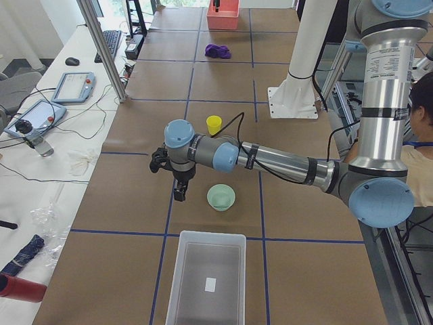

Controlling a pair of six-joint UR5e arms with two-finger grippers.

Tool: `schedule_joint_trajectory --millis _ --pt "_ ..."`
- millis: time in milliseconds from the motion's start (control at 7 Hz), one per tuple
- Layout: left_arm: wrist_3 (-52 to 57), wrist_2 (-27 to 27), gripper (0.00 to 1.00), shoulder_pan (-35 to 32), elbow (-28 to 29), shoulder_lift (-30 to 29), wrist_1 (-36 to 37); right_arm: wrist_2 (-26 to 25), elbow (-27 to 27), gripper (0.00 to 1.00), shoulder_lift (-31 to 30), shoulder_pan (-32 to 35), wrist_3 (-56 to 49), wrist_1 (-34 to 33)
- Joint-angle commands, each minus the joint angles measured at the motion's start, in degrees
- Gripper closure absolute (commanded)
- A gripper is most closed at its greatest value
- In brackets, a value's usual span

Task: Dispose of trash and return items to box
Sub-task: 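Move the left gripper toward the yellow cup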

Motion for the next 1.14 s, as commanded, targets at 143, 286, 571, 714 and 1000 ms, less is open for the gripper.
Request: schedule_joint_trajectory --millis 143,286,571,714,1000 --pt "-7.0 -5.8 0.0 11.2 -1.9 -5.9 -8.6 0.4 0.0 0.0 -0.4 0.0 0.1 -0.2" --pt "-24.5 -5.8 0.0 15.9 -2.0 -9.1 -14.5 0.8 -0.3 0.0 -0.9 -0.1 0.1 -0.2" --pt "-40.1 5.8 0.0 28.8 -2.1 -17.7 -17.5 0.6 -0.6 0.0 -0.8 -0.1 0.0 -0.2" --pt "-43.0 13.4 0.0 32.6 -3.5 -17.5 -17.6 0.7 -0.5 0.0 -0.6 -0.1 0.0 -0.2" --pt "-44.0 14.2 0.0 34.2 -3.2 -16.0 -17.2 0.7 -0.8 0.0 -0.6 -0.1 0.0 -0.2"
